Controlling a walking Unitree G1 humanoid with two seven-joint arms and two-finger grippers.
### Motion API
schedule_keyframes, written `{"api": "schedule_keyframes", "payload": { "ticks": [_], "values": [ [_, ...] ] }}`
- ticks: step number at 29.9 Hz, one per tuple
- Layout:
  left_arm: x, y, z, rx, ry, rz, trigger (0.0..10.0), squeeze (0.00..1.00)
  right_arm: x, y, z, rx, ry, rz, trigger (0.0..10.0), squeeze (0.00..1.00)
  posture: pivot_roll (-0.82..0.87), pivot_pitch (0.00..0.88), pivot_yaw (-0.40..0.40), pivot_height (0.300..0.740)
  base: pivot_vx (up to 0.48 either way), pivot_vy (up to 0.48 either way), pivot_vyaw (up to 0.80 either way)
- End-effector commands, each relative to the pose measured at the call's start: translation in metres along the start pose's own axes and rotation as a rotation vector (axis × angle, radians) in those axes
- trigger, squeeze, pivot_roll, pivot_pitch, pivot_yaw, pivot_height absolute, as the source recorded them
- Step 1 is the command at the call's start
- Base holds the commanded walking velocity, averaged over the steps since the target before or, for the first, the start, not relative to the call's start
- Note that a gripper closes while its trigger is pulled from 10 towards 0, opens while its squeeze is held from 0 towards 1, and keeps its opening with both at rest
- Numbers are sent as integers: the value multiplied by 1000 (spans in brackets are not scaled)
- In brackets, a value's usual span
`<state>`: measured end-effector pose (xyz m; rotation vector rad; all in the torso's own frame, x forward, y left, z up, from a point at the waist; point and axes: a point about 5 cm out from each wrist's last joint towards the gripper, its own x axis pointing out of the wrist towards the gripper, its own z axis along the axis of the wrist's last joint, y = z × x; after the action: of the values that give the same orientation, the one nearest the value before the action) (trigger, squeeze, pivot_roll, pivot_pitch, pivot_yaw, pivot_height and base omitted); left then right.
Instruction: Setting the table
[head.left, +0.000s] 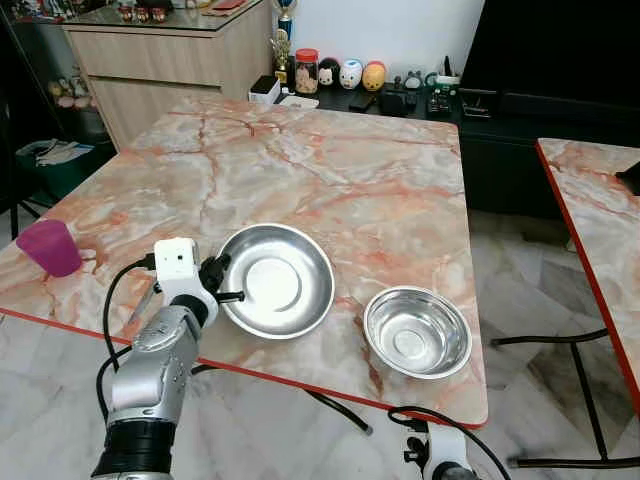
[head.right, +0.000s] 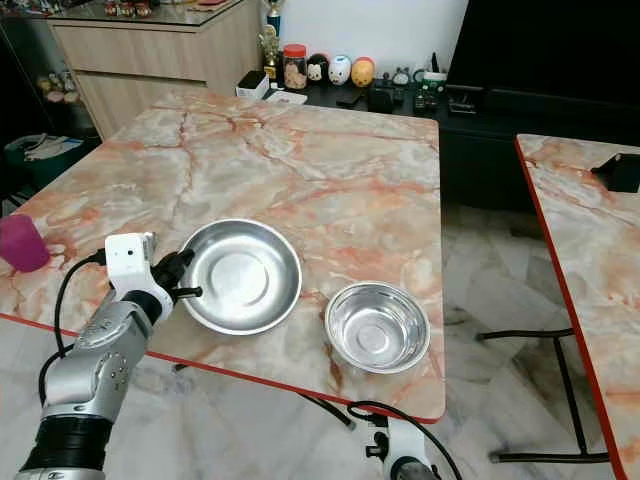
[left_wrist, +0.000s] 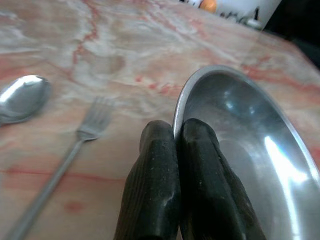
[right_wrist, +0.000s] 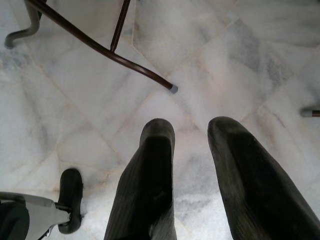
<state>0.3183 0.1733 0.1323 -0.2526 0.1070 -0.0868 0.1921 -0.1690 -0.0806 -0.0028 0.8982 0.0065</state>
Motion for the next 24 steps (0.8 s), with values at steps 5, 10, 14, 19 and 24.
{"api": "schedule_keyframes", "payload": {
  "ticks": [5,10,14,19,24],
  "values": [
    [-1,-8,21,-152,-155,1,10000,0,0,-2,1,-3,-7,-4,10000,0,87,0,-27,740,0,0,0],
    [-1,-9,36,-204,-258,11,10000,0,-1,-3,-1,-9,-4,-6,10000,0,89,0,-33,740,0,0,0],
    [1,-11,47,-256,-310,-2,10000,0,-1,-3,-1,-8,-5,-7,10000,0,87,0,-35,740,0,0,0],
    [1,-14,54,-326,-339,-14,10000,0,-1,-3,0,-6,-6,-8,10000,0,87,0,-37,740,0,0,0],
    [2,-20,56,-370,-347,-33,10000,0,-1,-4,0,-2,-6,-17,10000,0,84,0,-38,740,0,0,0]
  ]
}}
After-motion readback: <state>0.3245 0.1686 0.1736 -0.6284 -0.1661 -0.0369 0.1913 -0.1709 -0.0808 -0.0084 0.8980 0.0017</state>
